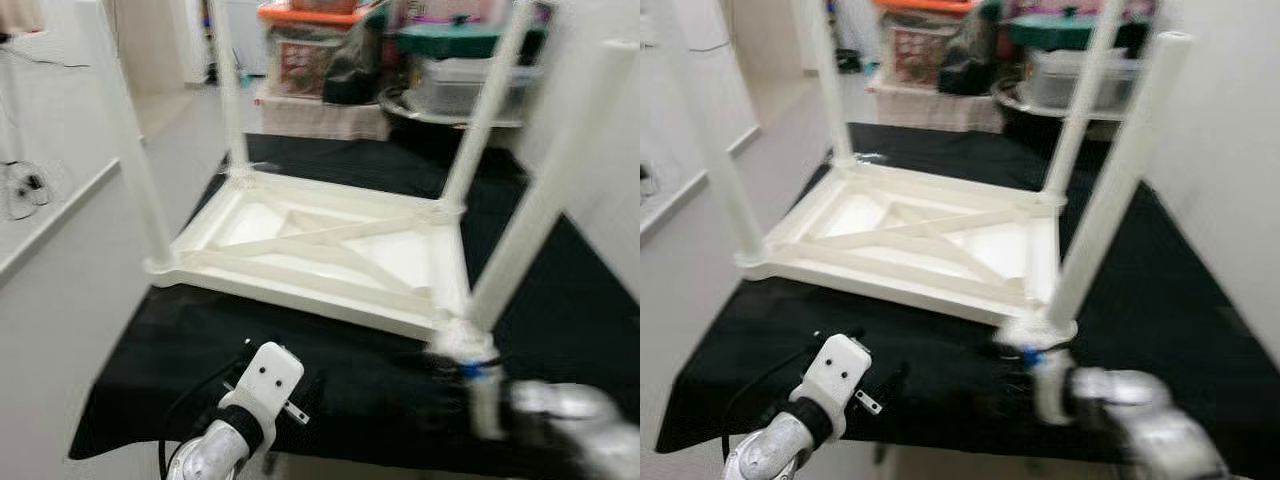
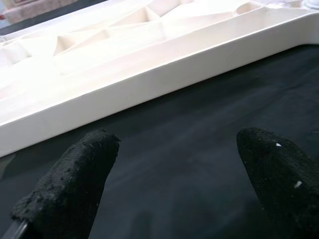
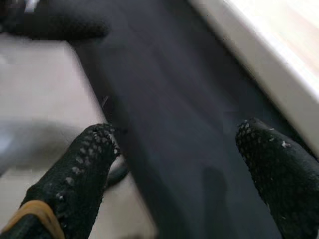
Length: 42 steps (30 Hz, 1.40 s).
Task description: Building children table
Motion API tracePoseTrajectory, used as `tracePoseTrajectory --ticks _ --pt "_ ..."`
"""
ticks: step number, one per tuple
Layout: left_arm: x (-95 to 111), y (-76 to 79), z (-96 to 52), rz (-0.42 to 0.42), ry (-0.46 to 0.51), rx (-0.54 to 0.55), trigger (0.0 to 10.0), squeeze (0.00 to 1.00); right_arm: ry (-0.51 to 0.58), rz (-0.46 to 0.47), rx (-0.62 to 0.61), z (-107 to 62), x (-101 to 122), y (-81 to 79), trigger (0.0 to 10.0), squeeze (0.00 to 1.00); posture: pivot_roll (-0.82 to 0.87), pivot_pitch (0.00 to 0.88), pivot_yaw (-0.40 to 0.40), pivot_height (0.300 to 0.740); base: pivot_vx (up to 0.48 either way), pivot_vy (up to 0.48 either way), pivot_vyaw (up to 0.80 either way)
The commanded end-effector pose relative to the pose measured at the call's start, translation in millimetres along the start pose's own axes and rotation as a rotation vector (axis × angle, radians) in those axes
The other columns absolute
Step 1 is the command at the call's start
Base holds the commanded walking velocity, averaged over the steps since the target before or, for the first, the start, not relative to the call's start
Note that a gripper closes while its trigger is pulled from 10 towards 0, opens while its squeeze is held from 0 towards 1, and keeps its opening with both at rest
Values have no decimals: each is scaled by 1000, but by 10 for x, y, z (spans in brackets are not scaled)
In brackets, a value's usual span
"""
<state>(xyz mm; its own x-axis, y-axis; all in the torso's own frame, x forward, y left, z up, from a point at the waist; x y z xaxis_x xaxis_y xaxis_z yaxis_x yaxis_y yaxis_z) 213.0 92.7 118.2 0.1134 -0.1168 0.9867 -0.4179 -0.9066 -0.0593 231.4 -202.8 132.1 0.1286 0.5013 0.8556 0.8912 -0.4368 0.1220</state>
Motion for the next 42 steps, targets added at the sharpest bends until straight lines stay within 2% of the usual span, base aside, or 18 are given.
tracePoseTrajectory --ticks 1,3,4,5,7,12,13,15,16,19,24,26,29,32,34,40,42 --pt "-13 21 0 -4 -13 -10 10000 0 5 18 22 -142 24 49 10000 0 65 30 -79 740 0 0 0" --pt "-14 21 1 -3 -14 -11 10000 0 8 24 16 -188 33 78 10000 0 65 30 -79 740 0 0 0" --pt "-16 25 3 -4 -15 -14 10000 0 -12 27 -33 -278 13 176 10000 0 61 27 -74 740 0 0 0" --pt "-16 25 3 -4 -15 -14 10000 0 -12 27 -33 -278 13 176 10000 0 61 27 -74 740 0 0 0" --pt "-16 31 6 -5 -16 -21 10000 0 -52 31 -100 -419 -28 309 10000 0 65 25 -74 740 0 0 0" --pt "-16 37 8 -4 -17 -31 10000 0 -116 48 -154 -540 -109 403 10000 0 64 21 -72 740 0 0 0" --pt "-19 38 9 -5 -18 -34 10000 0 -162 52 -167 -605 -163 438 10000 0 65 19 -71 740 0 0 0" --pt "-19 38 9 -5 -18 -34 10000 0 -162 52 -167 -605 -163 438 10000 0 65 19 -71 740 0 0 0" --pt "-22 35 11 -4 -20 -41 10000 0 -232 54 -127 -710 -233 414 10000 0 59 11 -73 740 0 0 0" --pt "-22 32 18 -4 -22 -49 10000 0 -255 41 -73 -739 -249 356 10000 0 58 10 -71 740 0 0 0" --pt "-21 -47 43 -15 -36 -36 10000 0 -296 50 -139 -745 -305 434 10000 0 63 8 -72 740 0 0 0" --pt "-35 -144 55 -6 -59 -22 10000 0 -280 24 -202 -734 -277 517 10000 0 67 13 -68 740 0 0 0" --pt "-43 -206 66 -9 -74 -23 10000 0 -283 1 -256 -744 -266 604 10000 0 65 10 -68 740 0 0 0" --pt "-35 -227 82 -11 -77 -36 10000 0 -254 1 -272 -759 -237 643 10000 0 65 15 -67 740 0 0 0" --pt "-17 -235 100 0 -74 -49 10000 0 -166 -4 -285 -760 -130 665 10000 0 61 21 -65 740 0 0 0" --pt "-48 -232 94 -6 -82 -33 10000 0 -129 -20 -323 -707 -164 656 10000 0 61 24 -65 740 0 0 0" --pt "-40 -244 106 -5 -81 -32 10000 0 -81 -8 -341 -667 -119 682 10000 0 63 29 -66 740 0 0 0"
Point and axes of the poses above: a point about 5 cm out from each wrist's last joint towards the gripper, its own z axis pointing out of the wrist towards the gripper, its own x axis along the axis of the wrist's last joint, y = z × x, the point moved 1 cm from there along z, pointing out of the wrist towards the gripper, and after that the axes turned 11 degrees about -z, right-handed, at the moved point
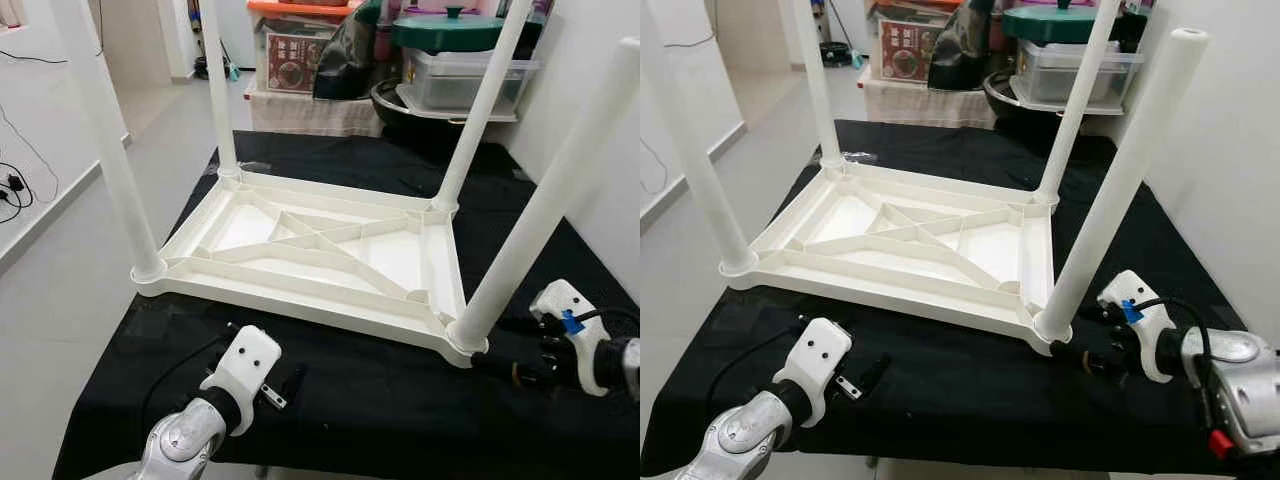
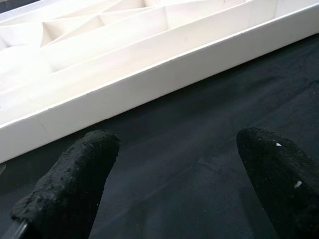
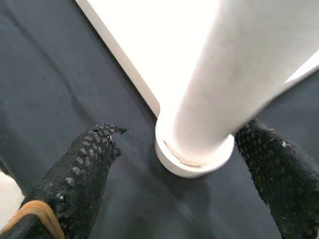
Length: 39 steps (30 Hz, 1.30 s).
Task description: Building children table
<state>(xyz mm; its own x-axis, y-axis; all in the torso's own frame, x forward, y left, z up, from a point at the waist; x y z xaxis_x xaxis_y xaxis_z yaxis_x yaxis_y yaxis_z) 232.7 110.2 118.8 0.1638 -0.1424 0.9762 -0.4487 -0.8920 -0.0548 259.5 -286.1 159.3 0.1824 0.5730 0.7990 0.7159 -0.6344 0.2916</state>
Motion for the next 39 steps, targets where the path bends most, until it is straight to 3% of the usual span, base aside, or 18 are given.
tracePoseTrajectory --ticks 1,11,14,15,17,21,30,31,33,34,36,37,39 --pt "-51 -54 -1 -13 -34 30 10000 0 78 35 -40 29 110 44 10000 0 65 37 -66 740 0 0 0" --pt "-123 -214 -2 -43 -95 100 10000 0 103 34 -115 118 139 100 10000 0 72 40 -68 740 0 0 0" --pt "-79 -474 99 -68 -78 150 10000 0 157 71 -169 219 219 114 10000 0 70 69 -64 740 0 0 0" --pt "-79 -474 99 -68 -78 150 10000 0 157 71 -169 219 219 114 10000 0 70 69 -64 740 0 0 0" --pt "-50 -622 185 -85 -69 180 10000 0 185 93 -200 253 270 113 10000 0 69 88 -63 740 0 0 0" --pt "-30 -692 247 -109 -59 187 10000 0 205 100 -217 261 310 116 10000 0 69 90 -61 740 0 0 0" --pt "-114 -1045 369 -132 -113 251 10000 0 272 118 -198 214 433 61 10000 0 42 137 -48 740 0 0 0" --pt "-133 -1094 385 -130 -121 259 10000 0 288 128 -189 210 456 46 2588 0 39 141 -47 740 0 0 0" --pt "-143 -1121 396 -127 -124 262 10000 0 299 135 -182 209 471 35 2588 0 39 141 -47 740 0 0 0" --pt "-147 -1168 428 -125 -126 266 10000 0 318 152 -149 201 502 -17 0 0 31 139 -45 740 0 0 0" --pt "-144 -1243 483 -114 -126 274 10000 0 348 169 -78 181 550 -128 0 0 27 134 -42 740 0 0 0" --pt "-127 -1341 536 -74 -131 296 10000 0 363 164 23 158 580 -285 0 0 24 131 -41 740 0 0 0" --pt "-111 -1367 554 -62 -130 298 10000 0 366 164 63 153 589 -346 0 0 22 130 -39 740 0 0 0"
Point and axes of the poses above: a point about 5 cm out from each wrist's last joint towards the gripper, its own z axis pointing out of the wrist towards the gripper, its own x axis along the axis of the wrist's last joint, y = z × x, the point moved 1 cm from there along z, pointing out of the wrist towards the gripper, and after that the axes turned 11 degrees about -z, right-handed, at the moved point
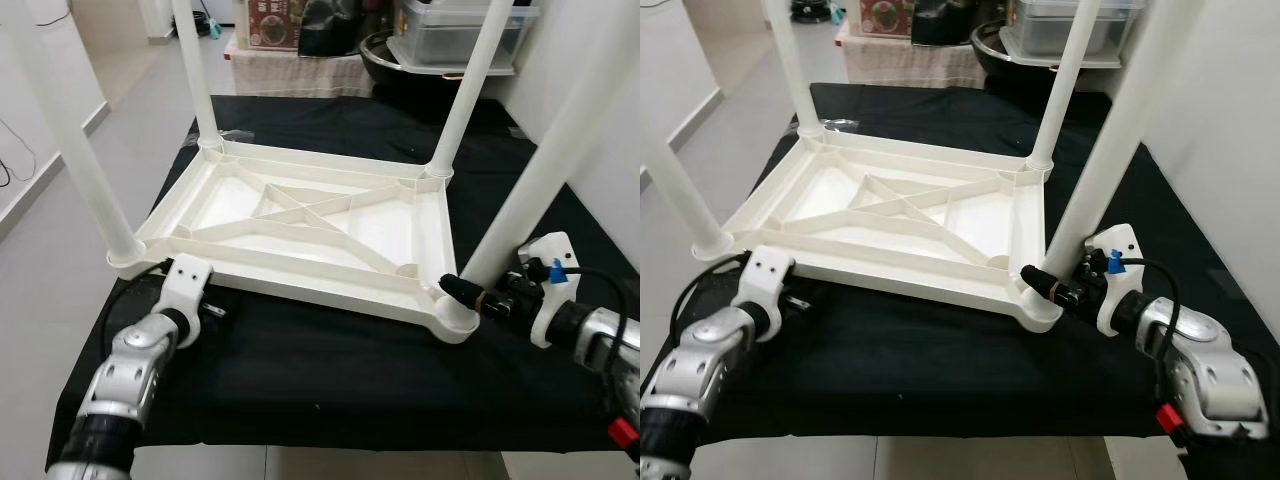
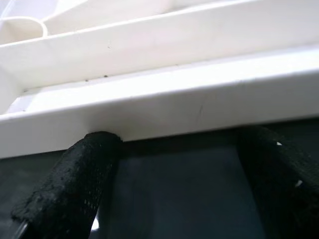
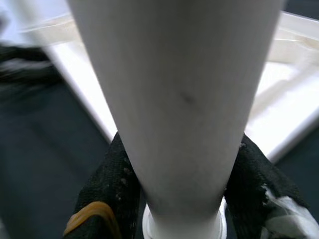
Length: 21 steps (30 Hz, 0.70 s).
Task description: Building children table
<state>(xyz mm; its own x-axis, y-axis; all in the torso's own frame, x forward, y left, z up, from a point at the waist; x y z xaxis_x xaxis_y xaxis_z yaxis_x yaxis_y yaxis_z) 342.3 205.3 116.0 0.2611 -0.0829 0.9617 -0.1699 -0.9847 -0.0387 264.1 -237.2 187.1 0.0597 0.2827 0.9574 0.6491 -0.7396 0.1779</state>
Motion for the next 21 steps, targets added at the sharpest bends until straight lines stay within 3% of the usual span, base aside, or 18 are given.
tracePoseTrajectory --ticks 1,4,7,12,20,21 --pt "-124 -40 13 31 -49 19 10000 0 37 30 128 25 48 -161 0 0 22 130 -39 740 0 0 0" --pt "-38 -64 124 35 -36 15 10000 0 22 51 341 1 48 -498 0 0 18 116 -32 740 0 0 0" --pt "-22 -58 143 44 -34 15 10000 0 30 49 381 -5 63 -563 0 0 18 116 -32 740 0 0 0" --pt "67 30 234 64 -8 -11 10000 0 85 81 503 28 161 -809 0 0 18 104 -31 740 0 0 0" --pt "104 97 297 73 7 -35 10000 0 152 132 546 117 267 -972 0 0 16 101 -30 740 0 0 0" --pt "114 121 317 71 10 -45 10000 0 171 148 582 146 292 -1070 0 0 17 99 -28 740 0 0 0"
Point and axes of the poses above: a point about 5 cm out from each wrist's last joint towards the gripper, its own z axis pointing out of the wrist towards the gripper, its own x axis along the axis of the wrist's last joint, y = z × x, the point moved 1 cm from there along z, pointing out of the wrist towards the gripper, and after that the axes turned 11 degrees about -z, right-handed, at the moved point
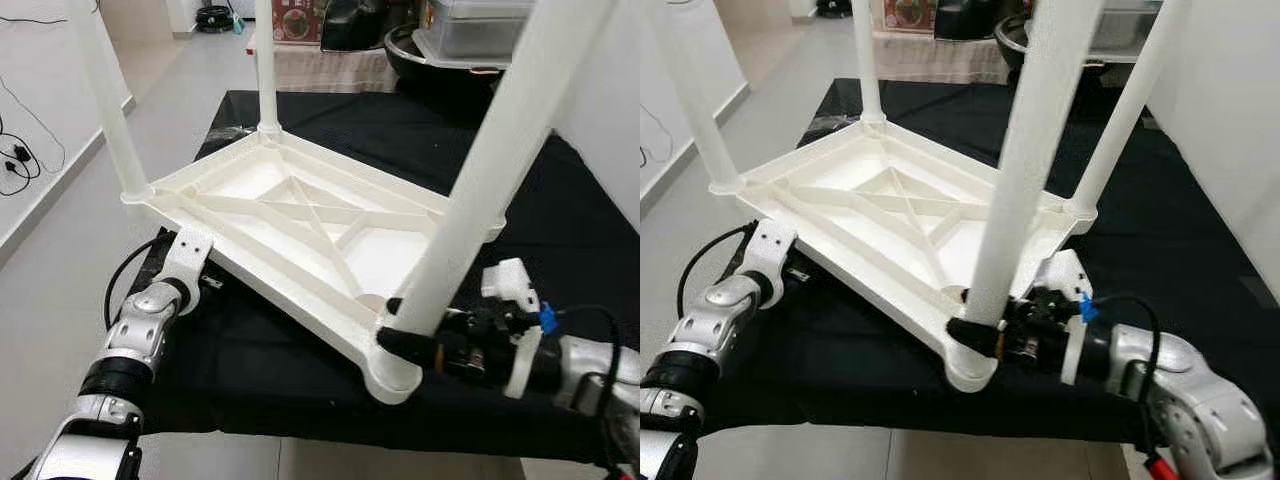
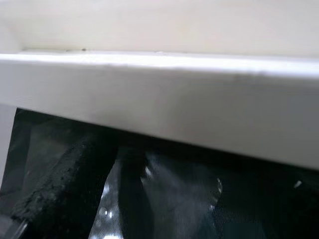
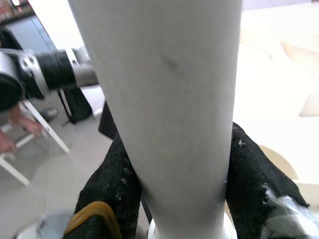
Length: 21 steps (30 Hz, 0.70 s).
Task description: Building children table
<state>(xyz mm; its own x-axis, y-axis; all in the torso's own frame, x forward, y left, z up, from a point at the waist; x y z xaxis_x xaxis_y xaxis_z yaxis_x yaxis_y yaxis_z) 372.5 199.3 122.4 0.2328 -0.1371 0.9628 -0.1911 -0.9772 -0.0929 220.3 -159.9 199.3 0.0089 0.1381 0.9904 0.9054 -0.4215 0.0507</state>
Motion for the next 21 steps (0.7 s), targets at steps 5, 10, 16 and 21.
tracePoseTrajectory --ticks 5,10,16,21 --pt "-1 157 90 9 2 -57 10000 0 52 135 216 194 -55 -349 0 0 22 100 -34 740 0 0 0" --pt "2 234 109 1 -24 -120 10000 0 6 160 207 144 -143 -361 0 0 23 100 -36 740 0 0 0" --pt "-292 540 -18 13 -189 -319 10000 0 -67 152 -5 125 -313 -83 0 0 29 95 -38 740 0 0 0" --pt "-474 702 -208 12 -288 -455 10000 0 -65 138 -81 137 -302 33 0 0 31 94 -37 740 0 0 0"
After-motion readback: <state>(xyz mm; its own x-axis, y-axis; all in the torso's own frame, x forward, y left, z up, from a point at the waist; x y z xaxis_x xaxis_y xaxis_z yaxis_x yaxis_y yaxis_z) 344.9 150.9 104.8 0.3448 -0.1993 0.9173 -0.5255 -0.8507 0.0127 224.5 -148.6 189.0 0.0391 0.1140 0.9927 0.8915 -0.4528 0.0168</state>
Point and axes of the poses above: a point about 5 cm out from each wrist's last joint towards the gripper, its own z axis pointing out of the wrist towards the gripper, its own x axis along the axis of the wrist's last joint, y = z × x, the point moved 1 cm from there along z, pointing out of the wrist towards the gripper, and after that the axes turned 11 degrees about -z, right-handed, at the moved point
